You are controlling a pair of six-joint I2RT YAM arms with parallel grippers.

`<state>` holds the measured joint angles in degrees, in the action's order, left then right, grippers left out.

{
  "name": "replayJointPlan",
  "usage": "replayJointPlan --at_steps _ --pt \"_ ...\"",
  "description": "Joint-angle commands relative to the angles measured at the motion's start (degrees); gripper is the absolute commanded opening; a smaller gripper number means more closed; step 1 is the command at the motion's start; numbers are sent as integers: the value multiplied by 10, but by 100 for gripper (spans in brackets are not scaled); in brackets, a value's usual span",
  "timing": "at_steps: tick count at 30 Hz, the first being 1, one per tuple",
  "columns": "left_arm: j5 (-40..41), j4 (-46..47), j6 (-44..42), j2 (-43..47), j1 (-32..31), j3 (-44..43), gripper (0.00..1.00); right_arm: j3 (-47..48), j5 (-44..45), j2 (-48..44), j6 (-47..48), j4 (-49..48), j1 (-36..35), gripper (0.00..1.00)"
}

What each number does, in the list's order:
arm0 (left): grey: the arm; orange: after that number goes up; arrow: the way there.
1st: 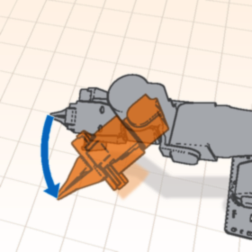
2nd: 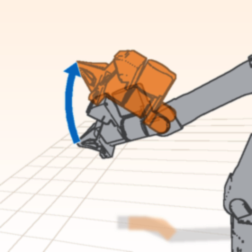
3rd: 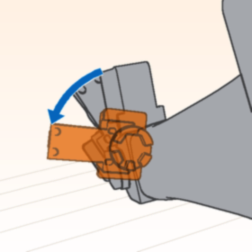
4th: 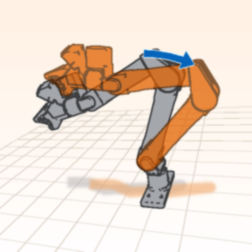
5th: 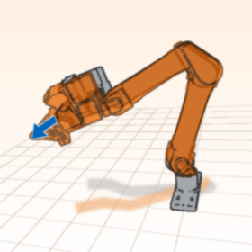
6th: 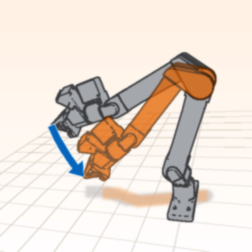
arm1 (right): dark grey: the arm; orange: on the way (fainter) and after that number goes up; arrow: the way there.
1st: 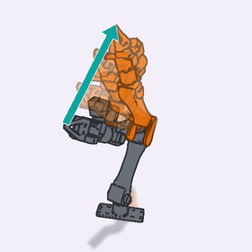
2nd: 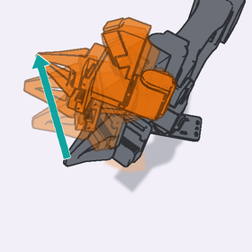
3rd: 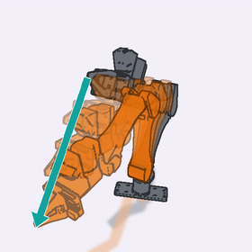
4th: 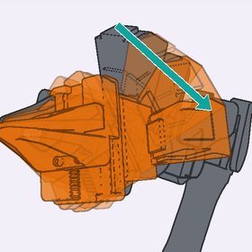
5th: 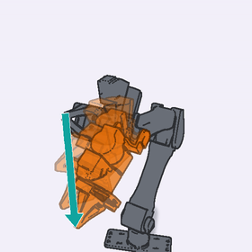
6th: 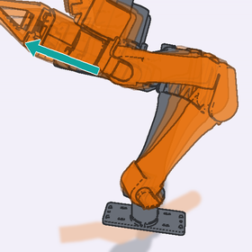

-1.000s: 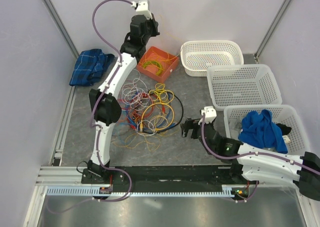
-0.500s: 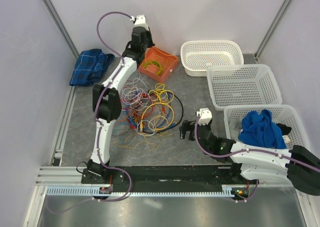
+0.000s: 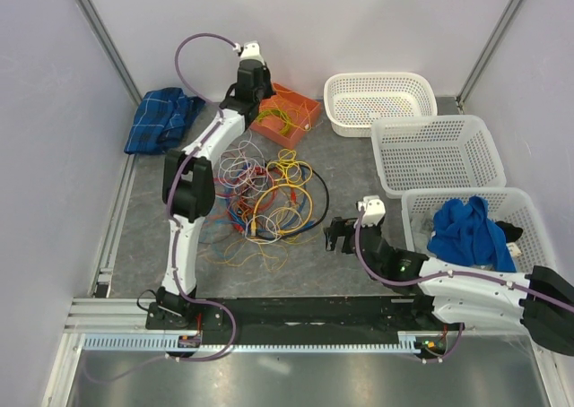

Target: Untangle the cables

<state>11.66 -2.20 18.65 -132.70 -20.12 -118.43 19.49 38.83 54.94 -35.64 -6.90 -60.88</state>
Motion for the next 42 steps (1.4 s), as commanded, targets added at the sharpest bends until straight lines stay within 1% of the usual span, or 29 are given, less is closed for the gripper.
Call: replayJointPlan --at_steps 1,4,19,23,28,33,42 --pt "17 49 -7 93 -8 -53 2 -7 5 -14 -11 -21 2 98" --pt "17 40 -21 103 -15 -71 2 -11 5 -26 -12 -19 2 98" --pt "23 25 -21 135 -32 -48 2 -30 9 -72 -16 0 2 98" --pt "34 25 -24 125 -31 -37 2 -32 8 -78 -19 5 2 98" --pt "50 29 -34 88 -30 -54 2 -39 14 -89 -19 8 2 98" --pt "52 25 -37 44 -29 -76 2 -36 31 -77 -10 6 2 98" --pt "54 33 -8 39 -25 -30 2 -26 23 -22 -7 -12 4 98"
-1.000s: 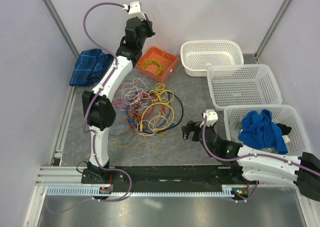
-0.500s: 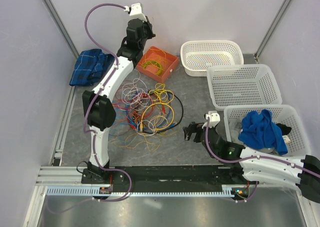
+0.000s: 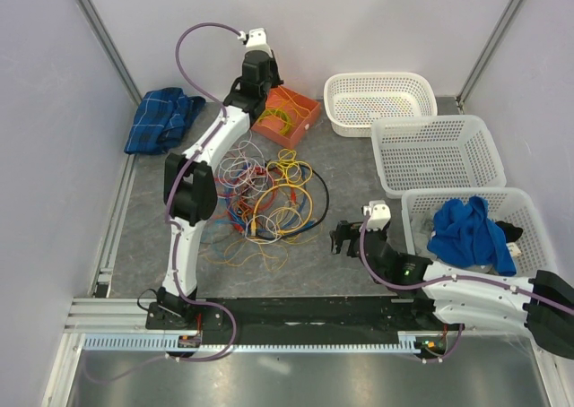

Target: Untangle the cables

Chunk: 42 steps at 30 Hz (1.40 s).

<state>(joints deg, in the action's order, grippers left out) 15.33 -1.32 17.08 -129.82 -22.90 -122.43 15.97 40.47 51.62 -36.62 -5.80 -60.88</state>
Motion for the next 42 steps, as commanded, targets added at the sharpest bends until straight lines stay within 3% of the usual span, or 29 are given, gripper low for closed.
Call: replayJointPlan --at_steps 1,8,11,13,16,18,20,23,28,31,35,42 --pt "17 26 9 12 2 13 2 9 7 12 2 -24 2 98" --pt "30 -17 1 -45 9 -30 5 1 11 1 2 -24 3 98" --pt "34 -47 5 -82 21 -75 26 0 13 -2 2 -25 2 98" --pt "29 -54 10 -91 28 -90 32 1 13 1 3 -26 2 98" --pt "28 -54 14 -96 31 -90 56 6 11 13 3 -27 4 98" --pt "27 -55 15 -87 32 -87 77 10 9 19 2 -26 3 98" --pt "26 -47 19 -75 31 -77 90 11 10 23 1 -27 5 98" --pt "25 -26 25 -32 29 -49 98 13 7 27 0 -31 5 98" --pt "44 -5 33 89 4 25 100 18 -4 35 -6 -32 4 98" --pt "59 28 53 169 -34 153 100 17 -7 42 -6 -39 5 98" --pt "63 42 142 317 -90 390 100 28 -14 46 -4 -40 5 98" --pt "44 -62 182 441 -159 565 100 33 -32 6 -16 -4 5 98"
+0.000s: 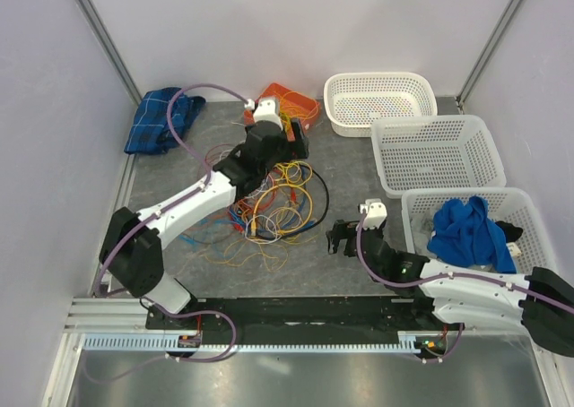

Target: Untangle the cables

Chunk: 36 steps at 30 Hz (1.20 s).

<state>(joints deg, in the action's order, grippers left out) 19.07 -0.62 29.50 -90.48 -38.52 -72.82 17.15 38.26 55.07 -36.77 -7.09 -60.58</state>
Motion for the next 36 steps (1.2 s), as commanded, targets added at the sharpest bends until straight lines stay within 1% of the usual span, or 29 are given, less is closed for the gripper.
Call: replayJointPlan --at_steps 1,3,5,7,8,10,11,13,14,16,17,21,23,24,25,27,28,30,31,33,34,35,36 --pt "11 -82 62 63 -6 84 100 20 -9 -35 -16 13 1 98" --pt "34 -104 74 120 -15 141 100 18 -6 -53 -23 31 1 98" --pt "33 -112 90 157 -16 197 100 14 -1 -70 -29 42 1 98" --pt "24 -119 114 187 -17 229 100 11 3 -79 -35 52 1 98" --pt "12 -125 141 195 -18 253 100 8 3 -83 -37 54 0 98" --pt "-1 -123 164 200 -27 285 99 7 2 -84 -44 57 1 97" --pt "-2 -119 181 197 -33 292 99 7 2 -81 -47 58 1 97" --pt "-3 -99 186 180 -53 301 98 8 0 -74 -56 59 1 97" --pt "4 -92 181 172 -69 300 98 9 -3 -68 -59 59 1 97" --pt "7 -73 167 150 -79 290 97 10 -11 -59 -68 59 0 97" --pt "9 -67 164 125 -84 286 96 10 -12 -58 -71 61 1 97" --pt "14 -49 152 56 -85 262 92 15 -18 -65 -80 86 1 97" --pt "28 -47 169 40 -84 260 88 17 -14 -80 -80 97 1 96" --pt "30 -40 172 33 -84 263 85 18 -13 -87 -80 109 0 96" --pt "30 -28 173 28 -84 268 76 17 -12 -101 -80 115 1 96" --pt "31 -26 175 16 -83 268 67 15 -4 -114 -78 127 0 96" --pt "31 -27 175 14 -82 266 56 13 0 -123 -76 130 1 96" --pt "26 -25 175 8 -81 264 46 13 2 -130 -73 136 1 96" --pt "25 -26 174 7 -81 264 35 14 2 -133 -73 138 1 96" --pt "21 -25 173 10 -81 264 24 17 3 -134 -73 140 0 96" --pt "19 -25 167 15 -81 264 13 17 4 -133 -73 141 0 96" --pt "19 -29 163 18 -81 262 5 18 3 -134 -73 141 0 96" --pt "20 -36 160 22 -81 261 2 19 4 -134 -72 142 1 96"
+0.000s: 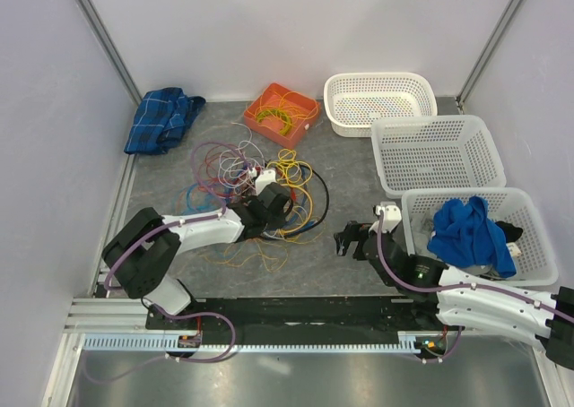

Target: Untangle the cables

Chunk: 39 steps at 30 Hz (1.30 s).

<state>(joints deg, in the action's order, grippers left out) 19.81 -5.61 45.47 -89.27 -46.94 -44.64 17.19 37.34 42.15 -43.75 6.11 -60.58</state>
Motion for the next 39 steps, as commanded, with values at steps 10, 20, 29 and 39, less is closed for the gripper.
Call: replayJointPlan --at_steps 10,20,29,39 --pt "29 -41 -70 225 2 -67 2 52 33 -21 31 24 1 96" --pt "-47 -52 -181 371 2 -130 2 154 34 -12 139 -20 2 96" --pt "-115 -83 -202 359 2 -209 2 229 -107 72 220 -168 0 94" --pt "-152 -106 -222 325 2 -286 2 230 -189 187 251 -336 -1 92"
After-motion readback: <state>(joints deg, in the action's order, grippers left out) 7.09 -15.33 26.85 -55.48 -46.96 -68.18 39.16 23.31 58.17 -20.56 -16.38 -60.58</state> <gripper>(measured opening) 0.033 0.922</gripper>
